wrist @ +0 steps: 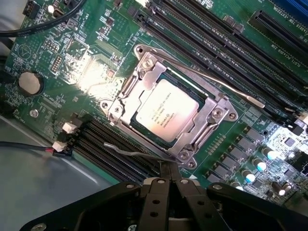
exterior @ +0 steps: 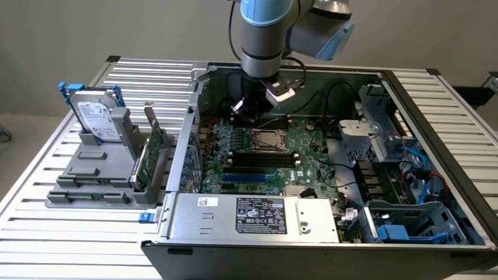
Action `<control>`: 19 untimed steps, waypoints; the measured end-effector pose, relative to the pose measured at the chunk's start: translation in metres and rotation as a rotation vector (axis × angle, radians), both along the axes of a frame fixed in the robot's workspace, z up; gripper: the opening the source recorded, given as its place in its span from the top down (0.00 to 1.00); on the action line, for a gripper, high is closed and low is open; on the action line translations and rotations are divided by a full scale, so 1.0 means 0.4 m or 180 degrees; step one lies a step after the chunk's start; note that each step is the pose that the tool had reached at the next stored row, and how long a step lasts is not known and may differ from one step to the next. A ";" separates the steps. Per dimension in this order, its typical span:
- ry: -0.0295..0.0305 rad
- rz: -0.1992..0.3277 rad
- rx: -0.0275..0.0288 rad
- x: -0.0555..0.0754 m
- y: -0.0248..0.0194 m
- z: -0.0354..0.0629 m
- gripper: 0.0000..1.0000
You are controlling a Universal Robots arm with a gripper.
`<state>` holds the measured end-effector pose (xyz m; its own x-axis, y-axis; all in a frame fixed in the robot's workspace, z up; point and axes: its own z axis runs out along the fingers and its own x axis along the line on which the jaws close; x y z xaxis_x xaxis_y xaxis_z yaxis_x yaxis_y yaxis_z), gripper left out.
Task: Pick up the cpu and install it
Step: 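Install the first cpu locking lever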
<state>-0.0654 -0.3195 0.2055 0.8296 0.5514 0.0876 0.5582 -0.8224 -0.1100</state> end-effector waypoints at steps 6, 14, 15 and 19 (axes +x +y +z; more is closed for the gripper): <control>0.0000 0.0000 0.0000 0.013 0.000 0.000 0.89; 0.0000 0.0000 0.0000 0.018 0.000 -0.006 0.89; 0.0000 0.0000 -0.0001 0.019 0.000 -0.007 0.89; 0.0000 0.0000 -0.0001 0.022 0.000 -0.010 0.89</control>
